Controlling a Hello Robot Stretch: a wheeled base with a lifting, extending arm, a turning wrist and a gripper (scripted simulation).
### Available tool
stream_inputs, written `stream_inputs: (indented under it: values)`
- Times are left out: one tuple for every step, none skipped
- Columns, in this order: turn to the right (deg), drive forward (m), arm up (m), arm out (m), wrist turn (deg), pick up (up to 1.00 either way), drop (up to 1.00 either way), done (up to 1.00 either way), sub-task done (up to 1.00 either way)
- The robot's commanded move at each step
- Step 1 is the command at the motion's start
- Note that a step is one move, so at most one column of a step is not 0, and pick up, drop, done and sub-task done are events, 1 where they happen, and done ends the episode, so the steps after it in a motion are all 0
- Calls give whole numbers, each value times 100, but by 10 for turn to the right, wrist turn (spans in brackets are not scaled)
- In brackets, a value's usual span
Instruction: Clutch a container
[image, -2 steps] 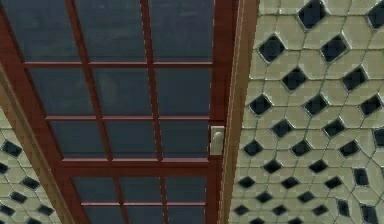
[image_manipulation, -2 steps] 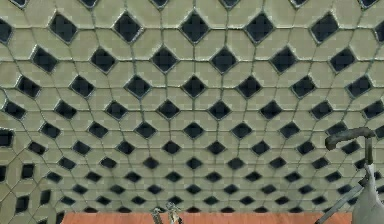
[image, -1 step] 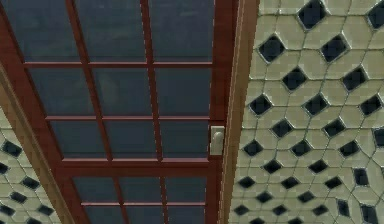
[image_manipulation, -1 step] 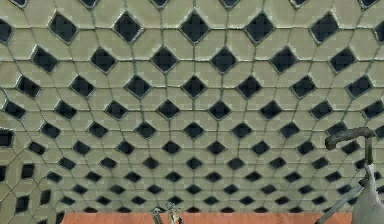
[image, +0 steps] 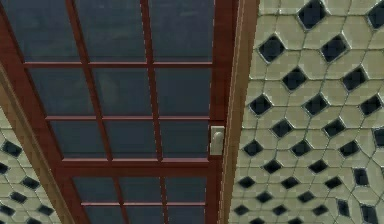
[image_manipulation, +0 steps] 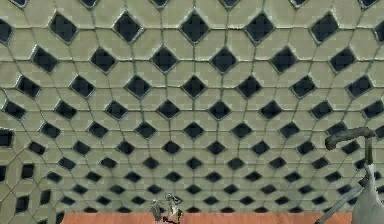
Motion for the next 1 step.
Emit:
stream_inputs:
  values:
    - [0, 0, 0, 0, 0, 0, 0, 100, 0]
